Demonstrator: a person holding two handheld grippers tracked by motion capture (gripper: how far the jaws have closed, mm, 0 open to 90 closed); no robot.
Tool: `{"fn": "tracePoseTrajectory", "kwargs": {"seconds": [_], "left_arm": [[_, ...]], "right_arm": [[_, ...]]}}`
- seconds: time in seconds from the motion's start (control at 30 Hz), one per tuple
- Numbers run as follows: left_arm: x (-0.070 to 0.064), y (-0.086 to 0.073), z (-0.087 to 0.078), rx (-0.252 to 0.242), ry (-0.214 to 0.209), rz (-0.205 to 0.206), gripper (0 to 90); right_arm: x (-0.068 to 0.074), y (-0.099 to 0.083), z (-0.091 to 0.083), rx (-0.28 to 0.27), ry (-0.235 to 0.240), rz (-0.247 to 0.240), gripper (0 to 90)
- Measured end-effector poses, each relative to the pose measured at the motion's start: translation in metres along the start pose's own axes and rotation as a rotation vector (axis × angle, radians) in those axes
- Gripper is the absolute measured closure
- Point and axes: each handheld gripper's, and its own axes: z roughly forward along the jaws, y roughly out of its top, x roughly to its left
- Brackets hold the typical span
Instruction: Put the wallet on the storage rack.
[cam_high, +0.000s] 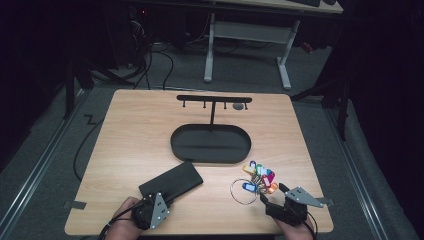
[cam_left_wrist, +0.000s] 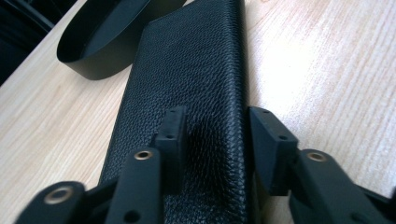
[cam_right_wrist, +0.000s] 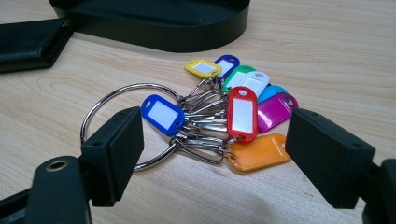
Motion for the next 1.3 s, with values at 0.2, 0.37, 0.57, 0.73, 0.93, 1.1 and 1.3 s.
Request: {"fn": "tracePoseTrajectory", "kwargs": {"seconds": [0.2,0.37,0.57,0.73,0.93,1.1,1.3], "left_arm": [[0.004,-0.001,-0.004,-0.014,-0.020,-0.018,71.3],[0.007,-0.004,-0.007,-0.034,-0.016,-0.019,76.5],[0.018,-0.006,-0.019,-0.100,-0.024,-0.085,80.2],[0.027,-0.008,-0.029,-0.143,-0.026,-0.151,81.3],[0.034,-0.012,-0.038,-0.186,-0.026,-0.211,82.0],[0.040,-0.013,-0.043,-0.210,-0.030,-0.256,82.4],[0.047,-0.015,-0.053,-0.243,-0.041,-0.317,82.7]], "right_arm": [[0.000,0.000,0.000,-0.002,0.004,0.001,19.6],[0.000,0.000,-0.001,-0.003,0.009,0.002,19.6],[-0.001,0.000,-0.001,-0.005,0.011,0.004,19.7],[-0.001,0.000,-0.001,-0.005,0.012,0.002,19.6],[-0.001,0.001,0.000,-0.002,0.013,0.006,19.8],[-0.001,0.001,0.000,-0.002,0.014,0.003,19.8],[-0.001,0.001,-0.001,-0.001,0.013,0.008,20.0]]}}
